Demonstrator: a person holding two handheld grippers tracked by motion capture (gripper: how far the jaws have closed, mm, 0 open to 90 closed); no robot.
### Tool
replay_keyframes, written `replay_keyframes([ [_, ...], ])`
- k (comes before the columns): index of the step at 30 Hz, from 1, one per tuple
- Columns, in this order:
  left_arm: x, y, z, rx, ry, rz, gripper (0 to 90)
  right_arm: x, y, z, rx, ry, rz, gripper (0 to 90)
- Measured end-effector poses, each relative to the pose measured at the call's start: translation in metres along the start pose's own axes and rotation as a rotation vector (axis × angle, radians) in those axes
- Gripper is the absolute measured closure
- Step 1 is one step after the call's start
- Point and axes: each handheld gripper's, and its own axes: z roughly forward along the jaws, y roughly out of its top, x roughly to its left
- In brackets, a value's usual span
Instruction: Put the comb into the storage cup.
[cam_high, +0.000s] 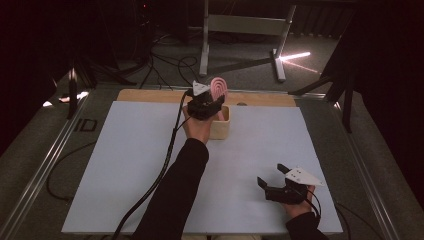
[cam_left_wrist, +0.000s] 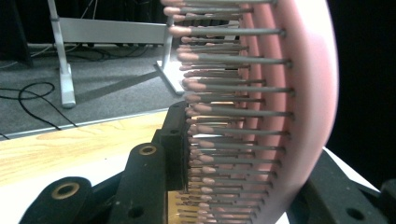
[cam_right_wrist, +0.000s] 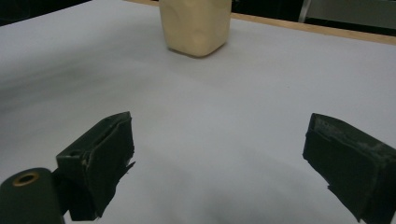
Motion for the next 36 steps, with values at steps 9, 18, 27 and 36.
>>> replay_keyframes([
  [9, 0.000, -0.003, 0.001, 0.005, -0.002, -0.001, 63.2, 0.000, 0.000, 0.000, 0.001, 0.000, 0.000, 8.7],
  [18, 0.000, -0.007, 0.003, 0.017, -0.003, 0.000, 63.1, 0.000, 0.000, 0.000, 0.001, 0.000, 0.000, 8.7],
  [27, 0.005, -0.012, 0.003, 0.022, -0.003, -0.023, 63.2, 0.000, 0.000, 0.000, 0.001, 0.000, 0.000, 8.7],
  [36, 0.004, -0.015, 0.007, 0.034, -0.002, -0.019, 62.9, 0.000, 0.000, 0.001, 0.002, 0.001, 0.000, 8.7],
])
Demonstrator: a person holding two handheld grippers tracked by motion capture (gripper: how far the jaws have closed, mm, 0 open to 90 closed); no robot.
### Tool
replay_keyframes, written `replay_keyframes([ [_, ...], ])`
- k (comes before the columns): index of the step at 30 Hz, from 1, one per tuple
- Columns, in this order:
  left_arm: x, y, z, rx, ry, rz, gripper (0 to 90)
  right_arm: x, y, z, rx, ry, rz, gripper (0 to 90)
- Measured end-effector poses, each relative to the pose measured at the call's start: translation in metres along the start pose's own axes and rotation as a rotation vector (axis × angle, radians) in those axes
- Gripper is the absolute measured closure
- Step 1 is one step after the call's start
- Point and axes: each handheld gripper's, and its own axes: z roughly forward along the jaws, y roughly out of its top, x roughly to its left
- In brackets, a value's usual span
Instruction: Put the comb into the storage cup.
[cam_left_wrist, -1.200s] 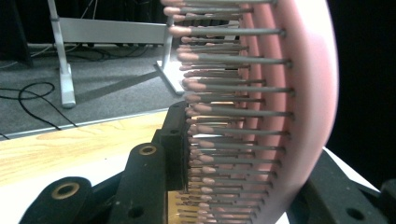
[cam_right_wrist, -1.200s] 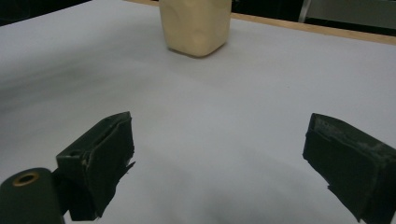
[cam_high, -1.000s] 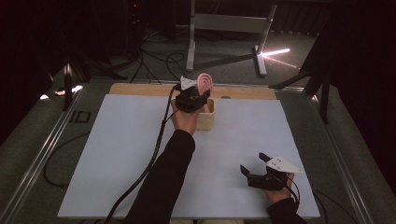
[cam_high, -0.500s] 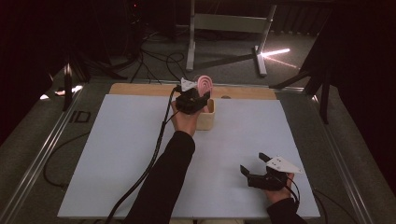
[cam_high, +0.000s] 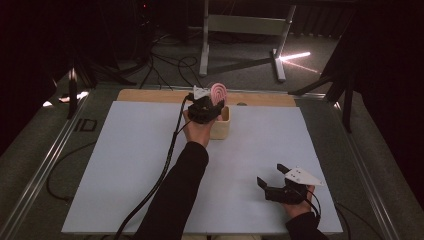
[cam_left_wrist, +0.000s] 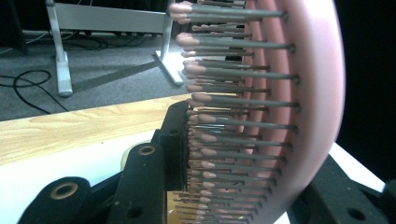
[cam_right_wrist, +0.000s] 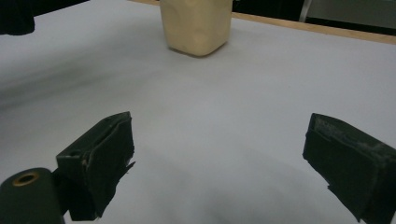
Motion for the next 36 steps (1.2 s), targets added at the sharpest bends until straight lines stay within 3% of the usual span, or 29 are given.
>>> replay_keyframes([
  [29, 0.0045, -0.0087, 0.0047, 0.021, -0.007, -0.017, 62.5, 0.0003, -0.0002, 0.0011, 0.003, 0.001, -0.006, 8.7],
  [36, 0.0041, -0.0073, 0.0043, 0.032, -0.004, 0.010, 62.6, -0.0001, -0.0004, 0.0012, 0.003, 0.001, -0.004, 8.7],
])
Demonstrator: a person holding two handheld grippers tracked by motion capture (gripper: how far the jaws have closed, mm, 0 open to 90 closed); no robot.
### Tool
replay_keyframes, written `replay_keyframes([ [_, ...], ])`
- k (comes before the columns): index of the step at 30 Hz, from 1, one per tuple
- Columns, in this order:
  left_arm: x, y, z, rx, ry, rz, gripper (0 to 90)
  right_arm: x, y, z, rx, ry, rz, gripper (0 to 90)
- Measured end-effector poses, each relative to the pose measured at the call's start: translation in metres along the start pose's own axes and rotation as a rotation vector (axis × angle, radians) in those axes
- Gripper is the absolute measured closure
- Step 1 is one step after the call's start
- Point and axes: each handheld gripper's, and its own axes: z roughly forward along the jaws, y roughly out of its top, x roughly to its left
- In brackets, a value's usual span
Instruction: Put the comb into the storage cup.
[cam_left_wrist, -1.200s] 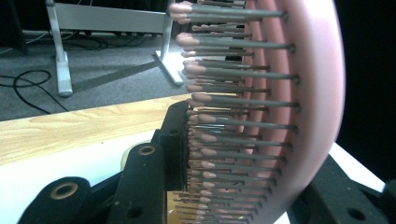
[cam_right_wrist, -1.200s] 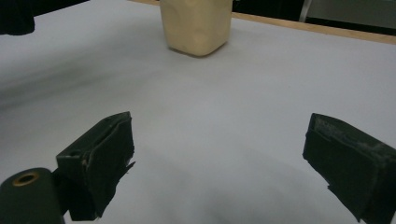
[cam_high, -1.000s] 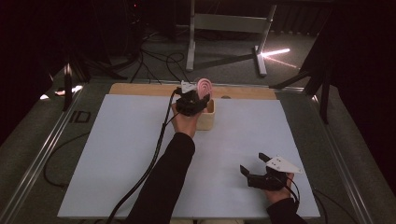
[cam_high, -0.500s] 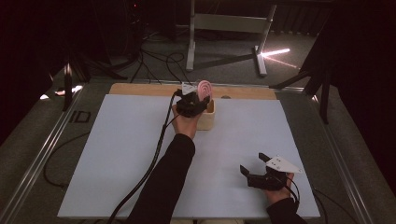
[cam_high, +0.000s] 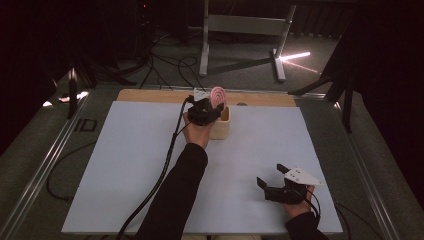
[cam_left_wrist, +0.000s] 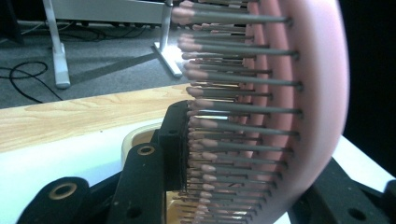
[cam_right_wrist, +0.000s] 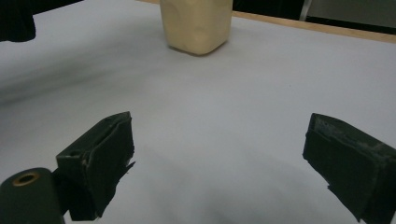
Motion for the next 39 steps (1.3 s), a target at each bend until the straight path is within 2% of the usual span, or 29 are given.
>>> replay_keyframes([
  [10, 0.003, 0.001, -0.001, 0.029, 0.034, 0.044, 60.8, 0.000, 0.000, 0.000, 0.000, 0.000, 0.000, 8.7],
  [27, 0.007, 0.001, -0.001, 0.060, 0.057, 0.058, 50.7, -0.001, 0.000, 0.000, 0.000, -0.001, -0.001, 8.7],
  [32, 0.010, 0.000, -0.001, 0.071, 0.058, 0.050, 48.1, -0.001, 0.000, 0.000, -0.001, -0.001, 0.001, 8.7],
  [39, 0.011, -0.002, 0.001, 0.094, 0.069, 0.045, 40.0, -0.001, 0.000, 0.000, 0.001, 0.000, -0.001, 8.7],
])
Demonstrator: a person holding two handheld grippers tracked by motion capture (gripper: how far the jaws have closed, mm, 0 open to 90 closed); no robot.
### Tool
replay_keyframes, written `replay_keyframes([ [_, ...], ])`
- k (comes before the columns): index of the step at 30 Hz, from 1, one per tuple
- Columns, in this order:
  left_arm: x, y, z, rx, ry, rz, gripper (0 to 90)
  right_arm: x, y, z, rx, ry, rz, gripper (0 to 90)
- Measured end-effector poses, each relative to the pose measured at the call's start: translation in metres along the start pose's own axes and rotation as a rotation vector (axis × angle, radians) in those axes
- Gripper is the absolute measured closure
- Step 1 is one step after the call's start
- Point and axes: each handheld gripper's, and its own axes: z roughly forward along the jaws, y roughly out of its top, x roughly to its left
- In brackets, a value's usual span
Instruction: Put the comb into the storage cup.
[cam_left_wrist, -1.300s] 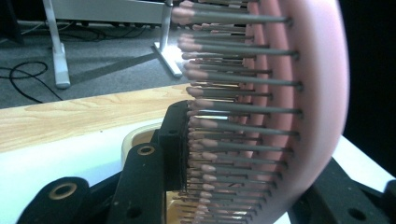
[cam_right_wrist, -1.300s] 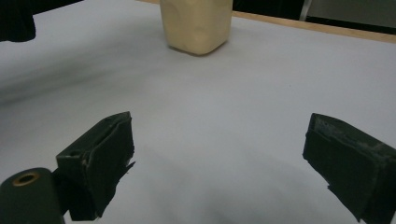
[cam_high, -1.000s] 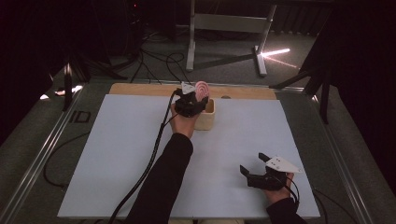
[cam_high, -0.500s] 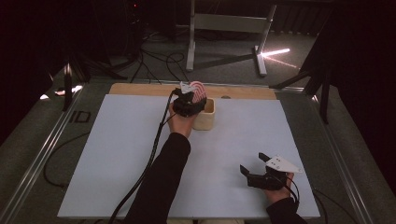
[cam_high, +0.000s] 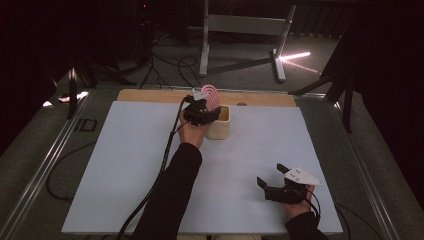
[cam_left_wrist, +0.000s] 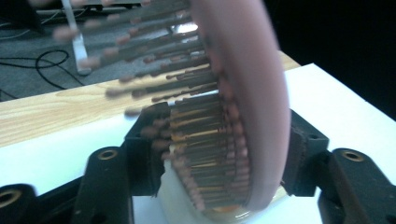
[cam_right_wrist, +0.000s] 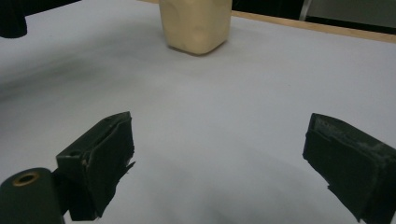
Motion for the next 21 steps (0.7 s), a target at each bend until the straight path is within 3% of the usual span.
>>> replay_keyframes([
  [11, -0.0012, 0.0005, 0.0010, 0.009, 0.069, 0.006, 15.1, 0.0005, -0.0001, 0.0004, 0.002, -0.008, -0.003, 9.0],
  [21, 0.0014, 0.0024, -0.0029, 0.003, 0.085, -0.001, 12.2, 0.0006, -0.0003, 0.0005, 0.005, -0.009, -0.004, 8.9],
])
